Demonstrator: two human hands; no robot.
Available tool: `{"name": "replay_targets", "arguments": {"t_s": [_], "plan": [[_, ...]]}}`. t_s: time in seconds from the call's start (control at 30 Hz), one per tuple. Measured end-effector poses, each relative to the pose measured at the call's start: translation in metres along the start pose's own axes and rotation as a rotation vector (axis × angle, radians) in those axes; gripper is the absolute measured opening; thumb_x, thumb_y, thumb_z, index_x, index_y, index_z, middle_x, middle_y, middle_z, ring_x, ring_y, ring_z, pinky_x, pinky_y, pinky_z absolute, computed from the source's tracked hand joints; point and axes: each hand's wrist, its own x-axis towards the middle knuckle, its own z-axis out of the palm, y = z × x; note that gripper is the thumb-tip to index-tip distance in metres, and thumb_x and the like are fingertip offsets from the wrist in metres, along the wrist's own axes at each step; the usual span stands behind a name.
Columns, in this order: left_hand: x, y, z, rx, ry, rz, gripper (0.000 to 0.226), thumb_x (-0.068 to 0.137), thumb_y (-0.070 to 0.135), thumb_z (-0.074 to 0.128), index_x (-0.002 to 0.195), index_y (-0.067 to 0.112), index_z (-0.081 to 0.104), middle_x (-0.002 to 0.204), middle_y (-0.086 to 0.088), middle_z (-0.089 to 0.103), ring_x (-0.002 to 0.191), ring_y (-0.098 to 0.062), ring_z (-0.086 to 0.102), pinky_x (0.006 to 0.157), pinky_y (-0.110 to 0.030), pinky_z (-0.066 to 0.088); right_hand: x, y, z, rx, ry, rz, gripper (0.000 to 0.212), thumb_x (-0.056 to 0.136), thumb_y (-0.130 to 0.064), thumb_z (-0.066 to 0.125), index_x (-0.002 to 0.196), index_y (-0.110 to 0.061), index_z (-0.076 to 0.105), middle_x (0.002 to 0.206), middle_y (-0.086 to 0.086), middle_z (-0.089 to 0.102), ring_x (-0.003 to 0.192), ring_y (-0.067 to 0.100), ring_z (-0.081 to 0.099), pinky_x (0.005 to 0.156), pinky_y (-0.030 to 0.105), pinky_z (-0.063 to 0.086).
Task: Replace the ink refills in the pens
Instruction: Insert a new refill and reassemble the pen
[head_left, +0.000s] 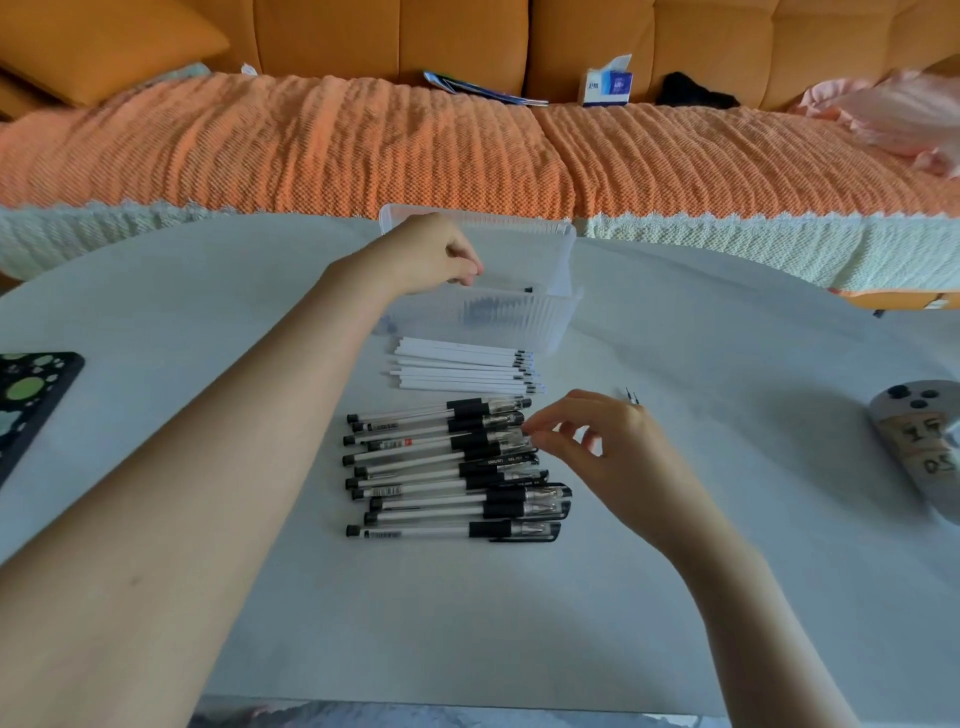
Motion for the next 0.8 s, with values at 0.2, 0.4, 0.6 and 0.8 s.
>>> {"name": "replay_targets", "arguments": {"t_s": [0.2, 0.4, 0.6, 0.8], "plan": [[-0.044, 0.012, -0.005, -0.067, 0.223, 0.143, 0.02, 0.093, 0.018, 0.053, 0.102, 0.021, 0.07, 0.101, 0.009, 0.069, 0.091, 0.003, 0.056, 0.078, -0.006, 0.038, 0.0, 0.003, 0.002, -0.095, -0.044, 0.001, 0.01, 0.085, -0.021, 0.065, 0.09, -0.028, 0.07, 0.087, -0.017, 0.06, 0.076, -0.001, 0.055, 0.066, 0.018, 0.041], [-0.128, 0.024, 0.028, -0.082, 0.122, 0.182, 0.017, 0.088, 0.025, 0.058, 0.101, 0.032, 0.068, 0.094, 0.024, 0.064, 0.082, 0.012, 0.056, 0.078, -0.001, 0.04, 0.0, 0.003, 0.005, -0.154, -0.068, -0.041, 0.007, 0.081, -0.025, 0.07, 0.086, -0.028, 0.069, 0.088, -0.016, 0.056, 0.079, 0.001, 0.049, 0.073, 0.029, 0.045], [-0.15, 0.008, 0.061, -0.061, 0.057, 0.091, 0.009, 0.084, 0.029, 0.066, 0.088, 0.036, 0.07, 0.082, 0.021, 0.064, 0.068, 0.004, 0.053, 0.067, -0.021, 0.043, 0.0, 0.003, 0.007, -0.2, -0.061, -0.066, 0.003, 0.082, -0.026, 0.069, 0.082, -0.023, 0.07, 0.09, -0.014, 0.054, 0.079, -0.009, 0.041, 0.073, 0.031, 0.045], [-0.146, 0.009, 0.072, -0.018, 0.1, 0.142, 0.011, 0.081, 0.034, 0.069, 0.092, 0.03, 0.07, 0.084, 0.013, 0.064, 0.081, -0.004, 0.055, 0.075, -0.03, 0.047, 0.002, 0.0, 0.008, -0.221, 0.042, -0.091, 0.005, 0.084, -0.023, 0.066, 0.08, -0.022, 0.068, 0.086, -0.012, 0.06, 0.078, 0.003, 0.045, 0.069, 0.026, 0.042]]}}
